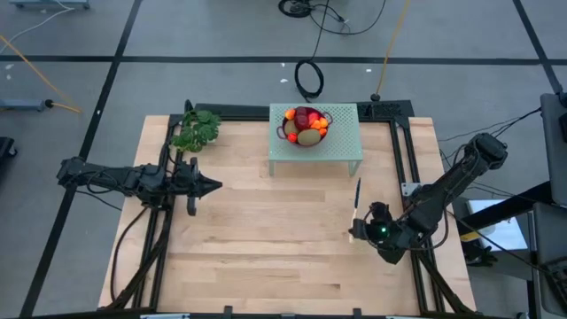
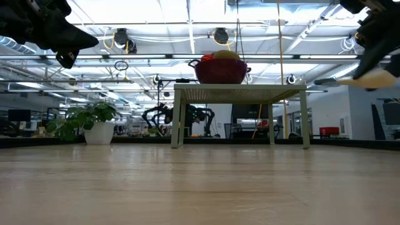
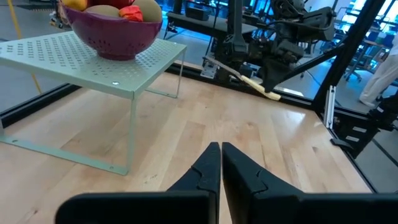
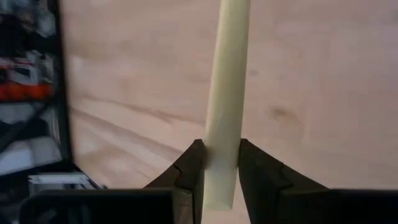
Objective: Pick & Place Fruit
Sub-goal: Put the knife on the shelf
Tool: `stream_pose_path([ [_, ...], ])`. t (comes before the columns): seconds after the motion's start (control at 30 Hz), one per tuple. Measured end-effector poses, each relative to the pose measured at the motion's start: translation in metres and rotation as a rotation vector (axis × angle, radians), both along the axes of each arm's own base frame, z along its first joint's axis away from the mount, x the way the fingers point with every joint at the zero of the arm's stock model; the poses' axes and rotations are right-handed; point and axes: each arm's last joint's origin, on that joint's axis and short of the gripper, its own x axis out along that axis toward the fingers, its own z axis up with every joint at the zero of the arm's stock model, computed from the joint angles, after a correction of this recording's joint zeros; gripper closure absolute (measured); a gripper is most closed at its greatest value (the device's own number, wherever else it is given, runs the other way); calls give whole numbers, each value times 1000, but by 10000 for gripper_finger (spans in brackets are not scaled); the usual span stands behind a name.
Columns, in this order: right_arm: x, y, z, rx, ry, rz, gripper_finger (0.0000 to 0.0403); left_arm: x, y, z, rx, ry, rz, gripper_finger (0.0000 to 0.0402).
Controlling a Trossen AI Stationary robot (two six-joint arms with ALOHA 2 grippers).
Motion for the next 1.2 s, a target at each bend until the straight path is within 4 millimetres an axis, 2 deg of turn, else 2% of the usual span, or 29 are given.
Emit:
stream_pose_path([
  [0.2,0,-5,4,-62,-59,-44,331,0,0,0,0,0,0,384],
  [0.43,-2,-12,12,-123,-124,-70,336,0,0,0,0,-1,0,400],
  [0.6,-3,-23,23,-170,-164,-68,333,0,0,0,-4,-2,1,388],
  [0.93,-16,-63,56,-263,-255,-52,331,0,0,0,-33,-5,5,400],
  [1.2,-32,-97,83,-382,-364,-59,335,1,2,6,-32,-70,80,386],
])
